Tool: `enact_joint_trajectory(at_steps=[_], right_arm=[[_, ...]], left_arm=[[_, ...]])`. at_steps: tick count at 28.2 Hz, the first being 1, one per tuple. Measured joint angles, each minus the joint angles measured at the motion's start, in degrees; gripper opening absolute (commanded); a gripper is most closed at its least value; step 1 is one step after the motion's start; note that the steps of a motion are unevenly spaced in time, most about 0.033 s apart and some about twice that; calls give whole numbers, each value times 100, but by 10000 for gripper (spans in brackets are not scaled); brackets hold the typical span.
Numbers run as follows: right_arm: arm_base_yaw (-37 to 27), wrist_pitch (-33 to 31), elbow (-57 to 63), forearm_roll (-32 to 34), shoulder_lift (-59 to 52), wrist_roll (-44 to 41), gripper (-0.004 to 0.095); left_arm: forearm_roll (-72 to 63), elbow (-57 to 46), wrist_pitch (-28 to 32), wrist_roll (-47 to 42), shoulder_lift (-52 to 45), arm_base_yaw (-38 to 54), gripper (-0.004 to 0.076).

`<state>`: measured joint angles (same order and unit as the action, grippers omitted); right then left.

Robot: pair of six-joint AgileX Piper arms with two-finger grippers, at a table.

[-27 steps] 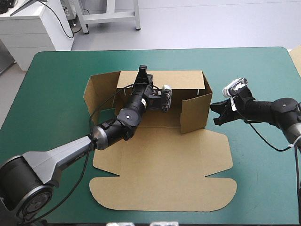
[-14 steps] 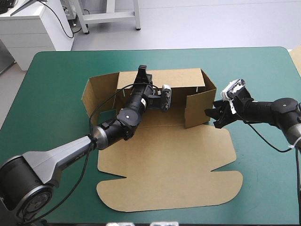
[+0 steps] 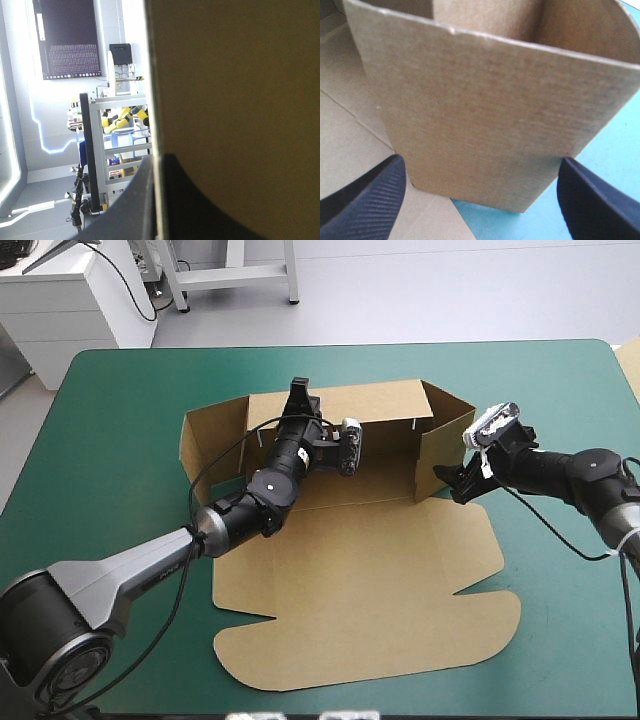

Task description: Fold the box

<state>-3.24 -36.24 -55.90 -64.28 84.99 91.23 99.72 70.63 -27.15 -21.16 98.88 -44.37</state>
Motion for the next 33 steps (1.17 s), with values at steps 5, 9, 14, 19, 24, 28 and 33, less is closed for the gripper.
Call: enact_joint_trajectory(at_steps=[5, 9, 14, 19, 24, 28, 33], right_arm=[[2, -191, 0, 0, 0, -661, 0], [2, -221, -28, 26, 0, -1349, 0], [6, -445, -538, 649, -12, -2875, 0], [6, -1150, -1578, 1614, -12, -4971, 0], [12, -1519, -2897, 3154, 29, -6672, 0], [12, -2005, -4168, 4080, 428, -7398, 0], [12, -2786, -5579, 4235, 1334, -7678, 0]], left_arm=[[0, 0, 12, 0, 0, 0, -8], [0, 0, 12, 0, 0, 0, -8], [0, 0, 18, 0, 0, 0, -8], [0, 0, 24, 0, 0, 7, -8], [0, 0, 24, 0, 0, 7, -8], [0, 0, 28, 0, 0, 7, -8], [0, 0, 34, 0, 0, 7, -8]])
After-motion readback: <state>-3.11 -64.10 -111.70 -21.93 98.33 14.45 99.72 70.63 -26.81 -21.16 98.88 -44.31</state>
